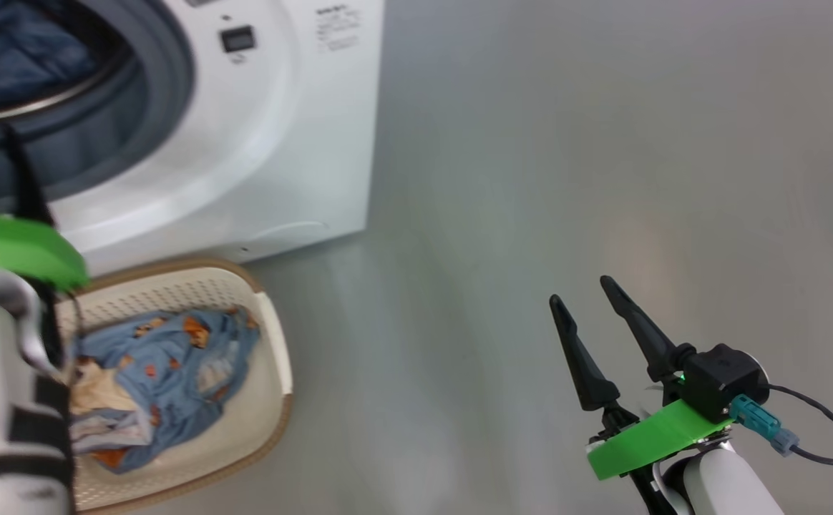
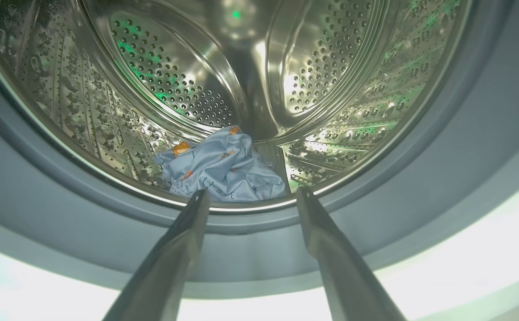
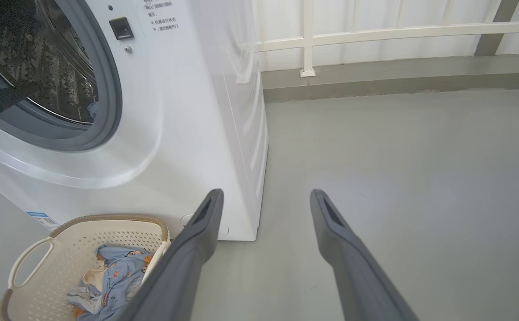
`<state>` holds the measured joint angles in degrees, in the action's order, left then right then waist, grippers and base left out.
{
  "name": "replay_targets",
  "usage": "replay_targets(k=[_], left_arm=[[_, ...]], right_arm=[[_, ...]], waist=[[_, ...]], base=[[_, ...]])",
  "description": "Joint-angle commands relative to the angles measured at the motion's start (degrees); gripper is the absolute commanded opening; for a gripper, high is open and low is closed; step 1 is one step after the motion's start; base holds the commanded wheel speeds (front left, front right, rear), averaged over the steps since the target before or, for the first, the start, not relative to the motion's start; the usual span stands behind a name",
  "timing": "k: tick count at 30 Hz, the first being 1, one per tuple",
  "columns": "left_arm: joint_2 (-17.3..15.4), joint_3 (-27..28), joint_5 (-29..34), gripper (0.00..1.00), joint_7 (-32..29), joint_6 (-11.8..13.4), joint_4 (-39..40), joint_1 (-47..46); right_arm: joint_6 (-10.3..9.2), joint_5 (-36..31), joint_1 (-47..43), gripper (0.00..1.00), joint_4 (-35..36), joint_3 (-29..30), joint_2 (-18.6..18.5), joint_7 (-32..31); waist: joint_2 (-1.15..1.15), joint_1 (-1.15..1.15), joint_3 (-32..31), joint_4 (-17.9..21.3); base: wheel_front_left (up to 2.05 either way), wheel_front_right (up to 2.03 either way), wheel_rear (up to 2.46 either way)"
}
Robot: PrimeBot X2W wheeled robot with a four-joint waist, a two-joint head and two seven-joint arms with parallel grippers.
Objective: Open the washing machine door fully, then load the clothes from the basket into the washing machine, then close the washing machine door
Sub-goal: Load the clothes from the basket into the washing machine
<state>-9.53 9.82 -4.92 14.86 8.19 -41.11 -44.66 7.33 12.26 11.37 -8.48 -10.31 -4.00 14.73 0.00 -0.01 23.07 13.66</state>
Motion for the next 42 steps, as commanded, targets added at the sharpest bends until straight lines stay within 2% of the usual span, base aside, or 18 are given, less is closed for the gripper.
replay_targets(k=[1,8,11,20,27,32,42], left_arm=[[-1.24,0.49,0.01,1.00,0.14,-0.87,2.62,2.99],[3.18,-1.66,-0.05,1.00,0.14,-4.07,10.08,16.40],[4.87,-2.11,-0.75,1.00,0.14,-4.58,14.06,23.09],[6.53,-3.84,-3.09,1.00,0.14,-3.08,22.96,38.37],[6.63,-5.29,-5.47,1.00,0.14,-1.02,28.24,46.33],[6.64,-6.79,-7.34,1.00,0.14,0.40,32.36,51.08],[6.65,-7.34,-9.33,1.00,0.14,1.09,34.60,55.47]], right_arm=[[0.16,-0.41,-1.40,1.00,1.18,-0.72,-0.30,0.27],[0.16,-0.64,-3.67,1.00,1.09,0.99,-0.52,0.27],[0.16,-0.53,-4.94,1.00,0.86,1.38,-1.04,0.27],[0.16,-0.58,-8.86,1.00,0.87,2.84,-1.68,0.27],[0.16,-0.64,-11.97,1.00,0.74,3.24,-1.53,0.27],[0.16,-0.50,-12.20,1.00,0.95,3.13,-1.30,0.27],[0.16,-0.38,-13.59,1.00,1.18,4.18,-0.94,0.27]], waist=[[0.00,0.01,-4.15,-3.84],[0.00,0.01,-9.28,-6.86],[0.00,0.01,-11.67,-8.17],[0.00,0.01,-17.54,-12.00],[0.00,0.01,-21.50,-15.04],[0.00,0.01,-22.73,-15.26],[0.00,0.01,-24.97,-14.57]], base=[[0.00,0.00,0.00],[0.00,0.00,0.00],[0.00,0.00,0.00],[0.00,0.00,0.00],[0.00,0.00,0.00],[0.00,0.00,0.00],[0.00,0.00,0.00]])
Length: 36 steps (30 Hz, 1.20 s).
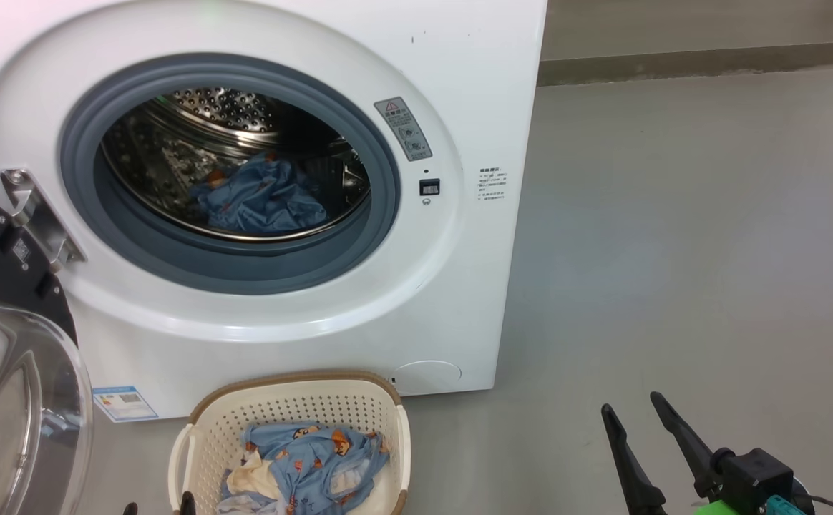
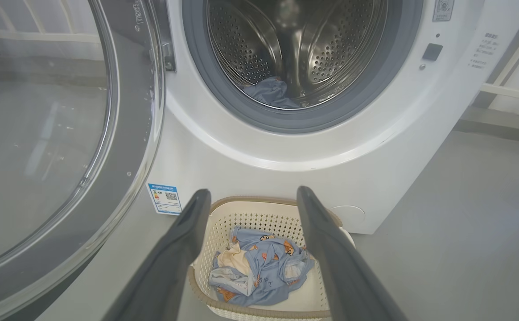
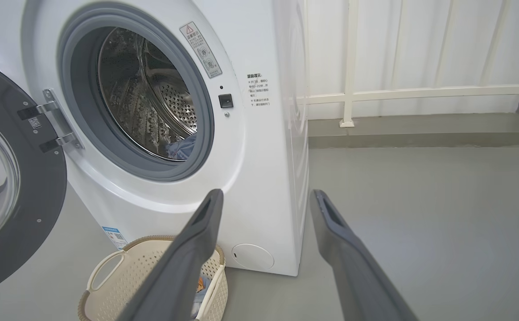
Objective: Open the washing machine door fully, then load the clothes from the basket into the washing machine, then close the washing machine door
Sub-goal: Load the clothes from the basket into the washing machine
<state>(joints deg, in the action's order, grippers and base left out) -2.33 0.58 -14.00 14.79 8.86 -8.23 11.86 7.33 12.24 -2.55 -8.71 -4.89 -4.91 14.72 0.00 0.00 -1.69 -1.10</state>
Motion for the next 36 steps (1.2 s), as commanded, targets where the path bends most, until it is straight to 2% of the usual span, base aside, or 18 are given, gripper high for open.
replay_targets(k=[1,14,36], left_arm=[[-0.55,1.98,-0.31,1.00,0.21,0.50,1.85,-0.99],[-0.55,2.08,-0.51,1.00,0.21,0.64,2.74,-0.88],[-0.54,2.42,-0.16,1.00,0.21,-0.19,3.45,-1.19]], right_arm=[[0.16,-0.40,0.29,1.00,1.38,-1.20,-0.01,0.28],[0.16,-0.63,0.55,1.00,1.41,-1.26,0.34,0.28],[0.16,-0.54,0.56,1.00,1.26,-1.81,0.73,0.28]], waist=[[0.00,0.00,-0.24,0.30],[0.00,0.00,0.37,1.49],[0.00,0.00,0.49,1.27]], base=[[0.00,0.00,0.00],[0.00,0.00,0.00],[0.00,0.00,0.00]])
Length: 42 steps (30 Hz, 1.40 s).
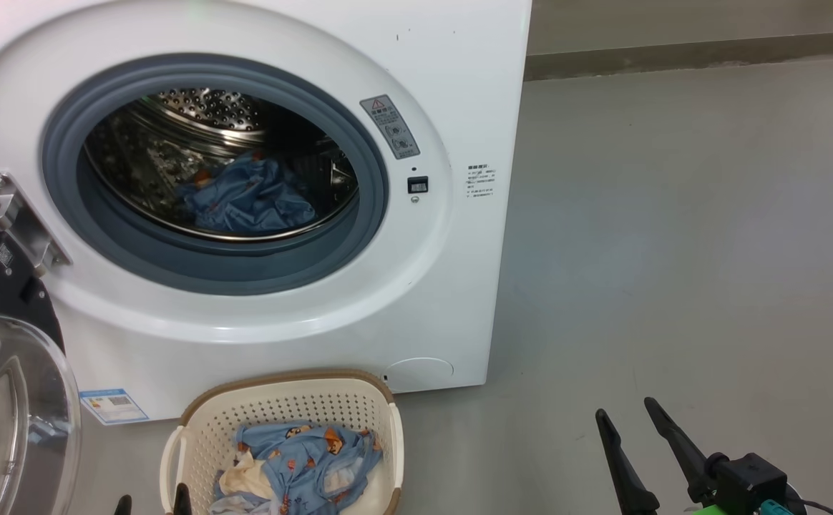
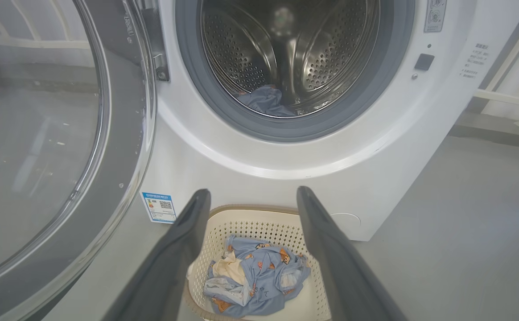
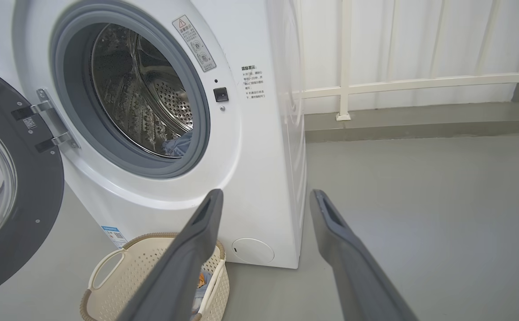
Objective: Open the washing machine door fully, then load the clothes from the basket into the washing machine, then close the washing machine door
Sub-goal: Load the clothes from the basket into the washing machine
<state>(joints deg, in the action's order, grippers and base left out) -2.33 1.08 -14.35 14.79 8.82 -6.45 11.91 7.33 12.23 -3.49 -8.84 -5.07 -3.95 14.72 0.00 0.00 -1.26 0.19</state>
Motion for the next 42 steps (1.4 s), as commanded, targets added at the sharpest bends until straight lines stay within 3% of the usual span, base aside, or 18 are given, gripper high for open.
replay_targets(k=[1,13,30,42], left_arm=[[-0.54,1.86,0.19,1.00,0.21,-0.17,1.73,-1.29],[-0.93,-1.22,0.49,1.00,-0.16,-4.30,-3.58,-4.65],[-5.26,-7.38,0.06,1.00,-8.61,-13.31,-21.66,-27.21],[-11.60,-7.54,-2.42,1.00,-11.46,-15.67,-40.17,-42.11]], right_arm=[[0.16,-0.53,1.50,1.00,1.42,-1.66,-0.22,0.28],[0.16,-0.38,2.37,1.00,1.89,-2.08,0.21,0.28],[0.16,-0.27,14.54,1.00,4.21,-4.78,0.94,0.28],[0.16,2.09,21.46,1.00,5.53,-6.94,1.06,0.28]], waist=[[0.00,0.00,0.15,-0.04],[0.00,0.00,3.76,1.48],[0.00,0.00,24.87,7.32],[0.00,0.00,37.69,11.59]], base=[[0.00,0.00,0.00],[0.00,0.00,0.00],[0.00,0.00,0.00],[0.00,0.00,0.00]])
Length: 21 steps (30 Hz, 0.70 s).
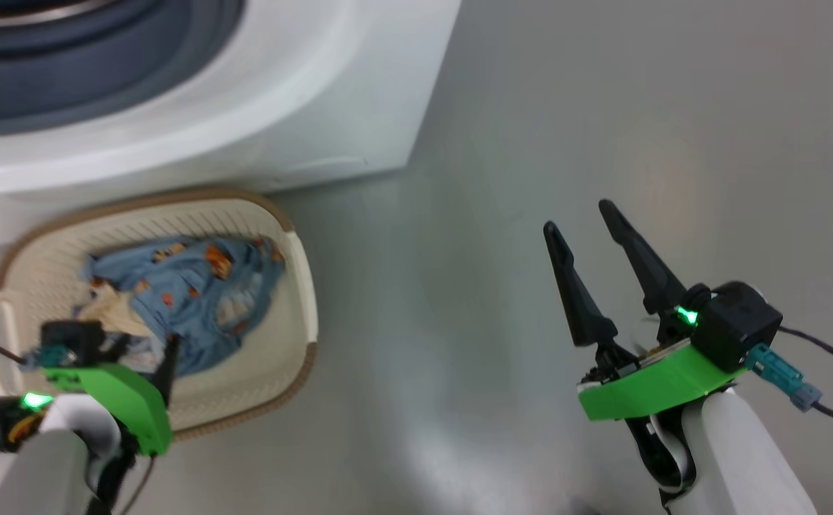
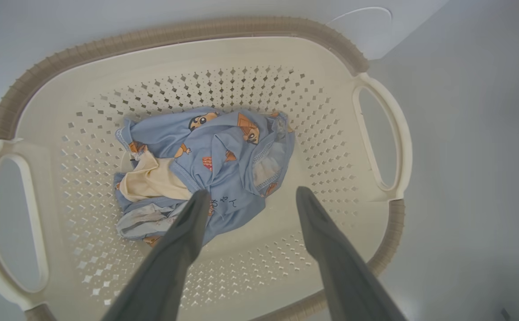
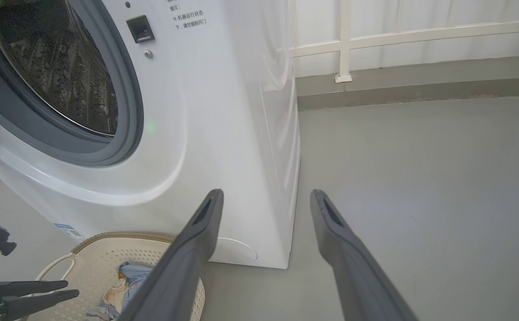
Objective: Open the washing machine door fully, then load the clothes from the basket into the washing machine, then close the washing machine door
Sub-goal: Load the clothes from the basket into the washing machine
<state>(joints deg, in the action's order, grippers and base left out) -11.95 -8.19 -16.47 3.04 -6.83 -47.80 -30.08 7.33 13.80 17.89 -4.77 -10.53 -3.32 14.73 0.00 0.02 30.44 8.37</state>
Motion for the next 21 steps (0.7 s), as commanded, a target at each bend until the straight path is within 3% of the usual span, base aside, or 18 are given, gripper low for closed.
replay_targets(k=[1,12,21], left_arm=[[-2.35,1.81,-0.38,1.00,0.44,-0.04,-0.24,-1.31],[-5.15,1.68,-0.05,1.00,1.17,1.49,-14.44,-15.80],[-7.30,0.11,0.97,1.00,2.22,1.32,-20.36,-24.00]], right_arm=[[0.16,0.49,0.45,1.00,1.63,-1.46,0.43,0.27],[0.16,1.22,4.17,1.00,4.74,0.95,0.44,0.27],[0.16,0.71,4.69,1.00,6.80,3.41,0.44,0.27]], waist=[[0.00,-0.02,6.94,3.51],[0.00,-0.02,18.63,3.19],[0.00,-0.02,25.37,3.30]], base=[[0.00,0.00,0.00],[0.00,0.00,0.00],[0.00,0.00,0.00]])
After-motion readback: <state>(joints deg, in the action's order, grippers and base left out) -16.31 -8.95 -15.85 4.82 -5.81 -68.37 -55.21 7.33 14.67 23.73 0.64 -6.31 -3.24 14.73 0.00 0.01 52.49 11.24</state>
